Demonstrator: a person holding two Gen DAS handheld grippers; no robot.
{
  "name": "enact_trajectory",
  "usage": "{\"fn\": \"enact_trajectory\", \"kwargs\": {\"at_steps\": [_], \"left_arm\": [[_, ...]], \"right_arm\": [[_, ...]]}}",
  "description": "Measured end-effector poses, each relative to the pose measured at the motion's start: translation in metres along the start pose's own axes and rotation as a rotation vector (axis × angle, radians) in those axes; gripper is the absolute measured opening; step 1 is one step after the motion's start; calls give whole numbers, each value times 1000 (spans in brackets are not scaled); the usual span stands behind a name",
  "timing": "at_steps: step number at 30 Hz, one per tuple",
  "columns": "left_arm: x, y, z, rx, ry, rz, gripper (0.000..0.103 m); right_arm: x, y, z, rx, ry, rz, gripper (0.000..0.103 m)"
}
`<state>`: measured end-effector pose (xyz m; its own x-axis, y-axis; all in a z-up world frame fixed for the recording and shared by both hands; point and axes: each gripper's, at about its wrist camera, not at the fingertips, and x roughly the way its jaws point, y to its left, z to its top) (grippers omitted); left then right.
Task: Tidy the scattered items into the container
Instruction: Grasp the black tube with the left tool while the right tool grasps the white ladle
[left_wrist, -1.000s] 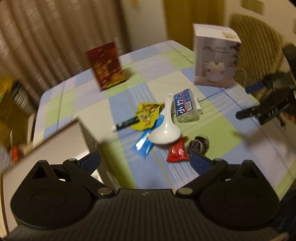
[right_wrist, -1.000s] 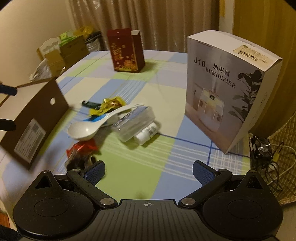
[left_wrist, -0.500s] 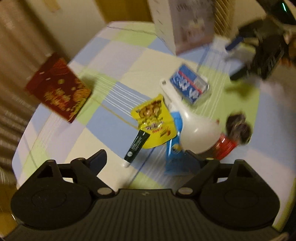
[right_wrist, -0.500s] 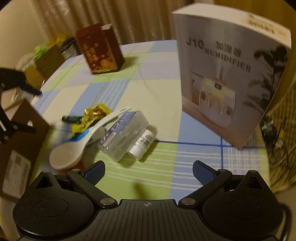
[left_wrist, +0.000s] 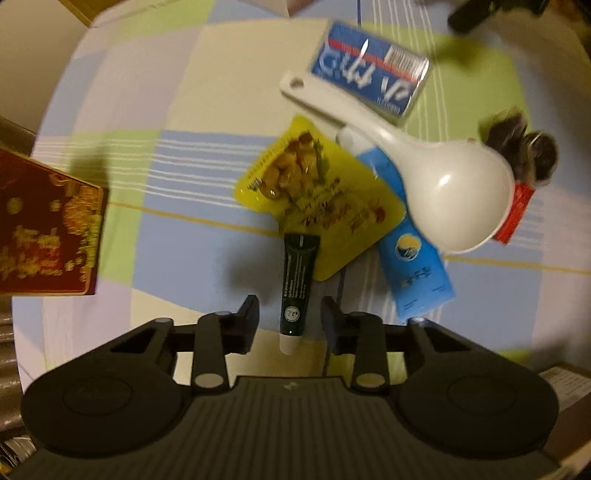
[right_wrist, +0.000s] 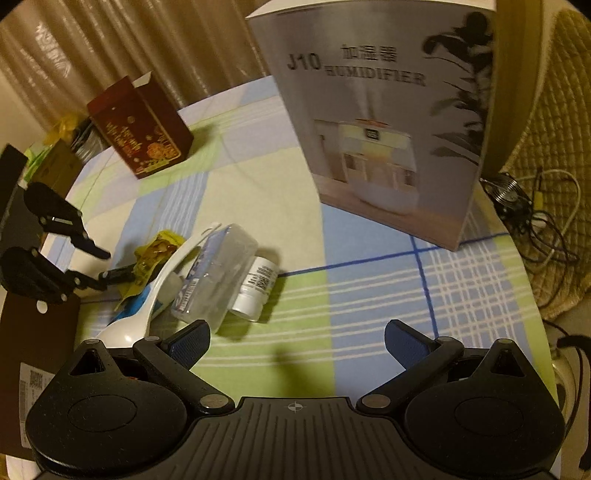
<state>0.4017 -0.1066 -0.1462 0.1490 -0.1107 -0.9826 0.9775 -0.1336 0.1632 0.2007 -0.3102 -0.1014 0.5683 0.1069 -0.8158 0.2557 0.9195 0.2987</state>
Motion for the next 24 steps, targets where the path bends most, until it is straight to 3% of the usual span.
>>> {"fn": "enact_trajectory", "kwargs": {"at_steps": [5,8,11,20,24], "left_arm": [[14,-2,-1,31,5,-47,13],[14,-6,-4,62,-6,-42,13],[6,-5,-9,62,-22,-2,13],[-55,12,-31,-59,-138,129,13],[-85,2,-43,-115,-188,175,13]], "right_arm": [[-2,-1,-4,35,-1,4,103],[-1,2,-5,44,5,16,103],[2,9,-4,34,10,30,103],[9,34,-1,-8,22,106,103],[13,45,0,-16,33,164,103]]}}
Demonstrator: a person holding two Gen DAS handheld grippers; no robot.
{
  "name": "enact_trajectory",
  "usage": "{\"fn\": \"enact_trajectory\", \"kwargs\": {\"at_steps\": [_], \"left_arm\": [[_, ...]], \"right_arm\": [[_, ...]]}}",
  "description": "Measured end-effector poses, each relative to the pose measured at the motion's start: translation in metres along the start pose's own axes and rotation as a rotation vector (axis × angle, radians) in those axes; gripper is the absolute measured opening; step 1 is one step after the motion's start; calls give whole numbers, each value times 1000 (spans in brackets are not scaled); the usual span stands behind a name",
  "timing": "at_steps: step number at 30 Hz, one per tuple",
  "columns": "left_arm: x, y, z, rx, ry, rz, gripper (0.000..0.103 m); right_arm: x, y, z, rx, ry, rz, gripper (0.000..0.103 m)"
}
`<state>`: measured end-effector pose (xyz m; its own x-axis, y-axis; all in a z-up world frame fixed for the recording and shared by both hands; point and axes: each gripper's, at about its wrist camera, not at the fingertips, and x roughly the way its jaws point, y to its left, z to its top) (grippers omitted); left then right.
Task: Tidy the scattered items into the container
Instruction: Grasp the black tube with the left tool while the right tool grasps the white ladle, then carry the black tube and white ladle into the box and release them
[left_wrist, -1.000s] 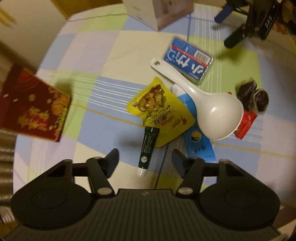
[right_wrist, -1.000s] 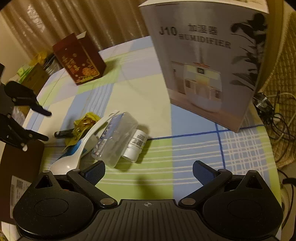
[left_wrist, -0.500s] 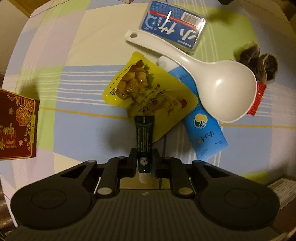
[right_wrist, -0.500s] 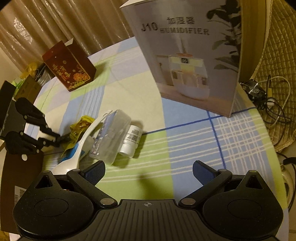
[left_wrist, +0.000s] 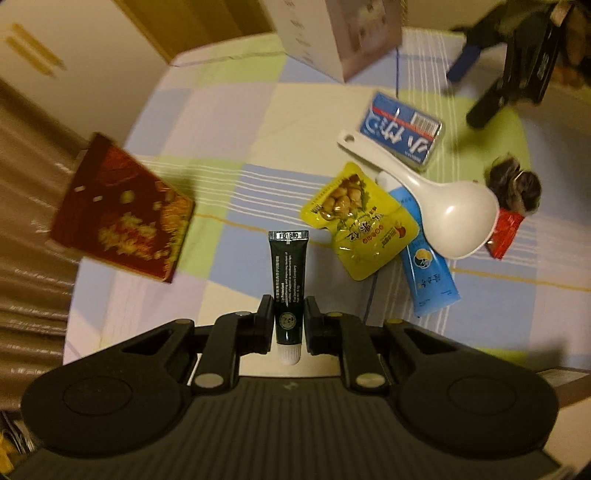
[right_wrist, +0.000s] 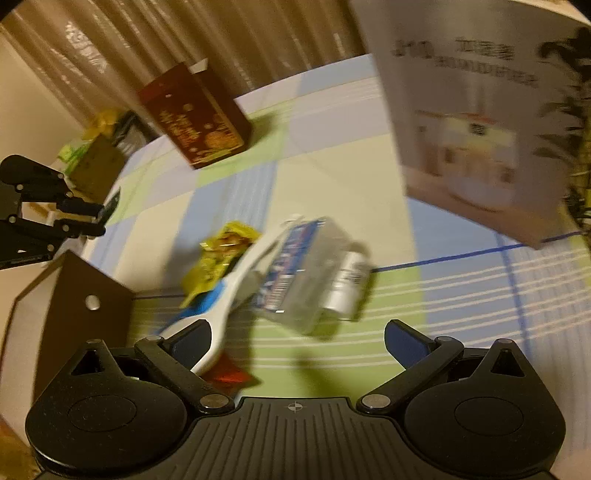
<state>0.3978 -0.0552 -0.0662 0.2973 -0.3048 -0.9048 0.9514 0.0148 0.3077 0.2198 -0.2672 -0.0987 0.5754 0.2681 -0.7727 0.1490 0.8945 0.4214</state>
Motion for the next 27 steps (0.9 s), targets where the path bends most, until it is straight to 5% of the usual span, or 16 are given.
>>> {"fn": "enact_trajectory", "kwargs": {"at_steps": [5,6,7,12,14,20,21,23,27], "left_arm": [[-44,-4,-15,-95,-75,57,13],[-53,-5,-17,-112,-90,65,13],[-61,-8,-20,-127,-105,75,13],[-98,-20,-35,-206,-163,123,13],[-108,-26,-43,-241,-176,137,13],[-127,-40,-72,-352,-172,174,13],[-129,-42,-77,-369,-170,177,13],[-132,-47,-86,-403,-163,183,13],[-138,-59,-102,-460,-152,194,13]], "right_arm": [[14,12,1,2,15,78,102],[18,14,1,0,25,98,83],[23,16,0,9,43,119,75],[47,14,-2,122,98,172,71],[54,13,-3,141,108,191,53],[70,12,-4,195,128,210,49],[72,12,-4,203,127,217,30],[77,11,-4,231,138,229,14],[72,9,-7,257,112,245,7]]}}
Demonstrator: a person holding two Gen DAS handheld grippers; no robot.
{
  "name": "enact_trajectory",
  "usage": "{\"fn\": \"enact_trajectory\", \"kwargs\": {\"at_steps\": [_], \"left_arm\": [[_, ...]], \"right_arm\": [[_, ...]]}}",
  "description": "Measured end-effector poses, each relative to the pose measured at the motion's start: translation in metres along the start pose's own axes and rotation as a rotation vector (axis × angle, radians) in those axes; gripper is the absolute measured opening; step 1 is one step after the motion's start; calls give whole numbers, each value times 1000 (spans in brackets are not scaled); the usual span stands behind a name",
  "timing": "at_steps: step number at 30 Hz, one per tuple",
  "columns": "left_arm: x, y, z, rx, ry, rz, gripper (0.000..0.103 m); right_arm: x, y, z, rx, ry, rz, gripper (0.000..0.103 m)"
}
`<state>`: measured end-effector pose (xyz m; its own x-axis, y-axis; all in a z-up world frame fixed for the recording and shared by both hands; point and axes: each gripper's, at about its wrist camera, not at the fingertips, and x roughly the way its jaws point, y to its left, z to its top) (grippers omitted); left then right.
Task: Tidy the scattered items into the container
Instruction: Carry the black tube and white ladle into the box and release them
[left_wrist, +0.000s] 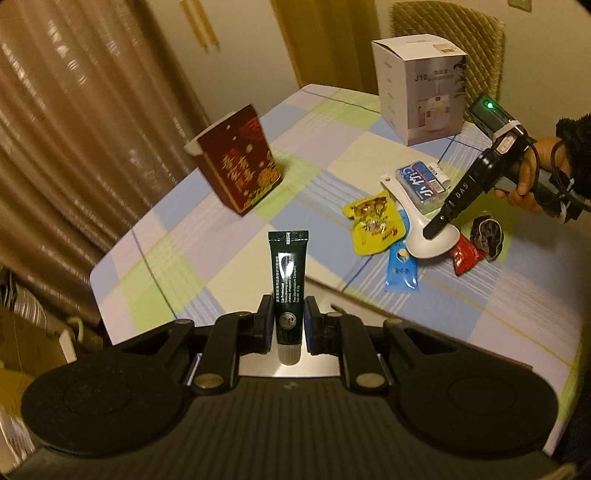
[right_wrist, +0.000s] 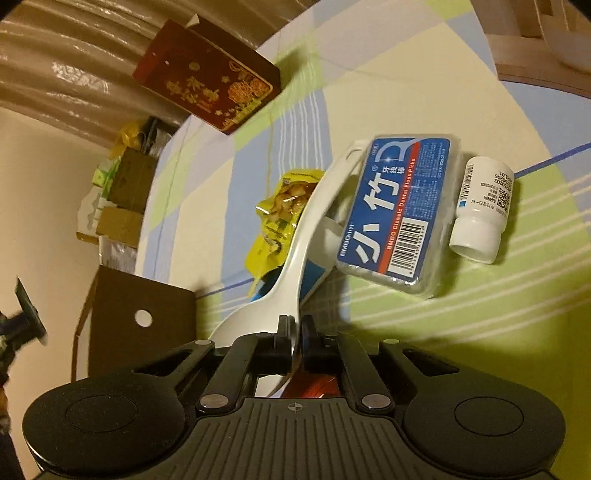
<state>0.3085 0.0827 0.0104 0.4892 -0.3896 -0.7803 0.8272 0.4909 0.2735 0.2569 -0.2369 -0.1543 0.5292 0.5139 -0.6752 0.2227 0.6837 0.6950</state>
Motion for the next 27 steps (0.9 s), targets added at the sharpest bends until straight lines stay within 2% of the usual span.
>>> {"fn": "enact_trajectory", "kwargs": {"at_steps": [8,15,20,27], "left_arm": [[-21,-6,-30,-77,8,33,13],[-39,-6,-50,-122,15,73,13],[-57,-4,-62,-143,10,106,13],[-80,1,-88,-183,22,160,13]], "right_arm": [[-31,18,-4,-5,-91,59,7],[-60,55,-12,-87,-121,119,7],[-62,95,-22,-169,-105,195,7],[-41,160,-37,-348,-25,294,7]]}}
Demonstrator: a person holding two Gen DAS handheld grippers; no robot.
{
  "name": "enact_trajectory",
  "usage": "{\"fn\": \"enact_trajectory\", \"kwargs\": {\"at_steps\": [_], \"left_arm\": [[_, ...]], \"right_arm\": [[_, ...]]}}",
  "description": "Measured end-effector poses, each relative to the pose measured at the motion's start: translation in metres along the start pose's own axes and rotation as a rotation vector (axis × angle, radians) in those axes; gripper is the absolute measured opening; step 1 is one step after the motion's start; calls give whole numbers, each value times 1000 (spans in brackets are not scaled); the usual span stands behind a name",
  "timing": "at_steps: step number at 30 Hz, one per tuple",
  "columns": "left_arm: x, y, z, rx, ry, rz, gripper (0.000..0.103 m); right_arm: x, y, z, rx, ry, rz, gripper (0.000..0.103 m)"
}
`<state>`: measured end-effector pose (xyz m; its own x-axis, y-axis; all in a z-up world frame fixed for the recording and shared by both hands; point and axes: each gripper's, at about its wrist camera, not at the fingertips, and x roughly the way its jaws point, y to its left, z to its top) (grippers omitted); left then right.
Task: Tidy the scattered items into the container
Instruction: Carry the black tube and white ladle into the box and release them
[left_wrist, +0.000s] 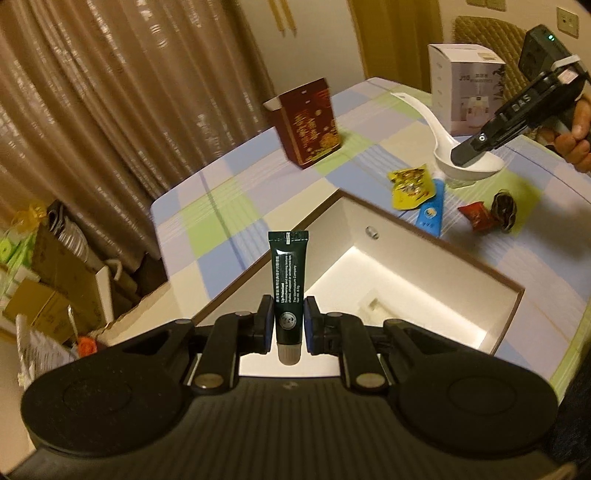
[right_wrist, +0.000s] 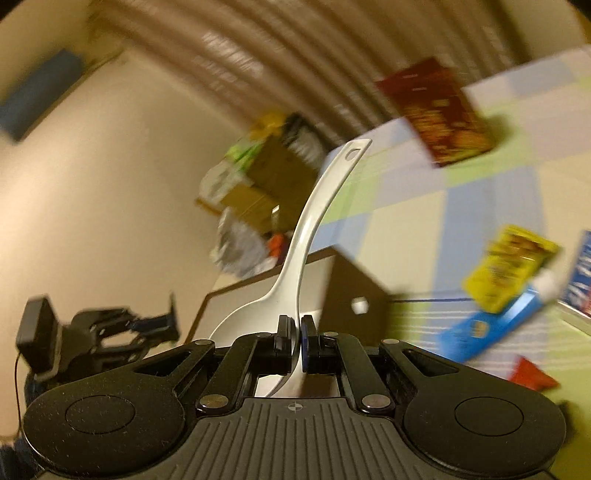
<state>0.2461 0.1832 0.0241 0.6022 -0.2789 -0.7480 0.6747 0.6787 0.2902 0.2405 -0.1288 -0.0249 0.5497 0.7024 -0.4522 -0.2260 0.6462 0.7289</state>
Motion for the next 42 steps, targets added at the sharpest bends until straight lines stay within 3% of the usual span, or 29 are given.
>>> {"fn": "enact_trajectory", "kwargs": {"at_steps": [10,15,28,38,42], "left_arm": [[-13,20,-44,-67,54,49,13],[-3,24,-65,-91,116,45,13],[39,26,-87,-128,257,-20,13],[68,28,-91,-138,330,-70,14],[71,27,-92,-122,333,-58,26]], "right_arm": [[73,46,-15,-226,192,42,7],[110,63,-26,-384,303,-13,7],[170,72,-57,-567,512,-120,7],[180,73,-65,-613,577,-152,7],[181,78,-64,-617,578,-153,7]]}}
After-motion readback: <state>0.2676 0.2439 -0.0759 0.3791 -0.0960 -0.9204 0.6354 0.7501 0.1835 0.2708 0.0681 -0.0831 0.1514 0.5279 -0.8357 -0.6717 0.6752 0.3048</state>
